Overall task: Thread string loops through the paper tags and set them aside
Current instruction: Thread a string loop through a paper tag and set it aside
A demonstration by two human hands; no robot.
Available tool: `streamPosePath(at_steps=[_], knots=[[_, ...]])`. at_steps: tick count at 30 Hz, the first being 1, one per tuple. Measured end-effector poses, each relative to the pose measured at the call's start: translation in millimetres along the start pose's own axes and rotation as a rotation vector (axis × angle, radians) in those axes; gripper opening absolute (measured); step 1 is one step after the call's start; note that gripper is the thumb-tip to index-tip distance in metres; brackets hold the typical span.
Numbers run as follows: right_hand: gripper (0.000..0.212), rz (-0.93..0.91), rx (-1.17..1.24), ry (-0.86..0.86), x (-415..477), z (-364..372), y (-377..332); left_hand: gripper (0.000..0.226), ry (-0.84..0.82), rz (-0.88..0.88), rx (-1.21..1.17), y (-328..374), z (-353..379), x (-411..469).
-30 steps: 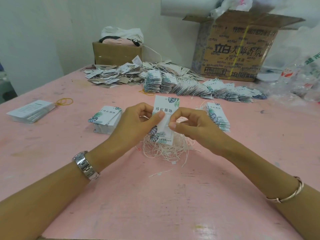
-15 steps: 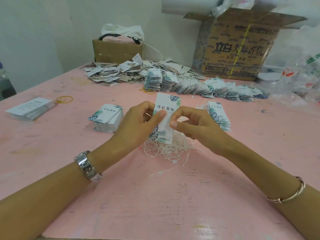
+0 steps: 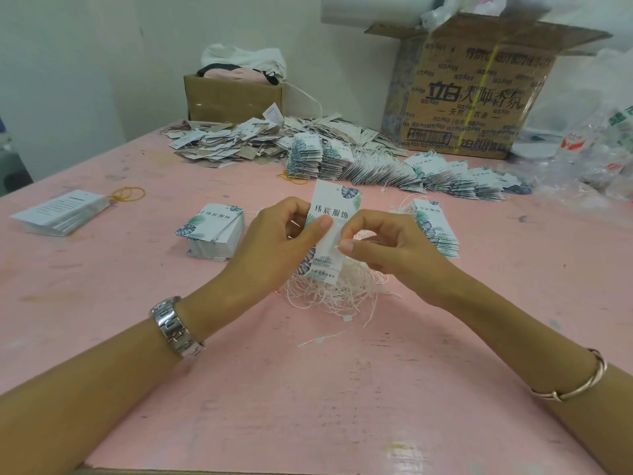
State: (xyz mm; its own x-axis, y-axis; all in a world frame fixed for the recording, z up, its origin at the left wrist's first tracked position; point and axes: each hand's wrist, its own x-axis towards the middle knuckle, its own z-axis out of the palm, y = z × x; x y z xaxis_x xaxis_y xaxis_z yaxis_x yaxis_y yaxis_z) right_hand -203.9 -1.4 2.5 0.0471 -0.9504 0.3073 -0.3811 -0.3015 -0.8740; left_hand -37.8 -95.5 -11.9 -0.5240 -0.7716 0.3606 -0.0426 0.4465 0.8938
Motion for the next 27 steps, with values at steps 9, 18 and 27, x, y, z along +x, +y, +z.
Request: streamPosePath(at_steps=[9,18,27], knots=[[0.005,-0.008,-0.015,0.006,0.5,0.7,0.3,0.013,-0.001,0.015,-0.021,0.0,-0.4,0.0],[0.005,-0.014,0.009,0.011,1.2,-1.3,3.6,0.013,0.001,0.001,-0.032,1.7,0.7,-0.6],[0.004,0.0,0.248,0.298,9.2,-19.3,4.3,0.025,-0.183,-0.093,-0.213,5.0,2.9,-3.4]])
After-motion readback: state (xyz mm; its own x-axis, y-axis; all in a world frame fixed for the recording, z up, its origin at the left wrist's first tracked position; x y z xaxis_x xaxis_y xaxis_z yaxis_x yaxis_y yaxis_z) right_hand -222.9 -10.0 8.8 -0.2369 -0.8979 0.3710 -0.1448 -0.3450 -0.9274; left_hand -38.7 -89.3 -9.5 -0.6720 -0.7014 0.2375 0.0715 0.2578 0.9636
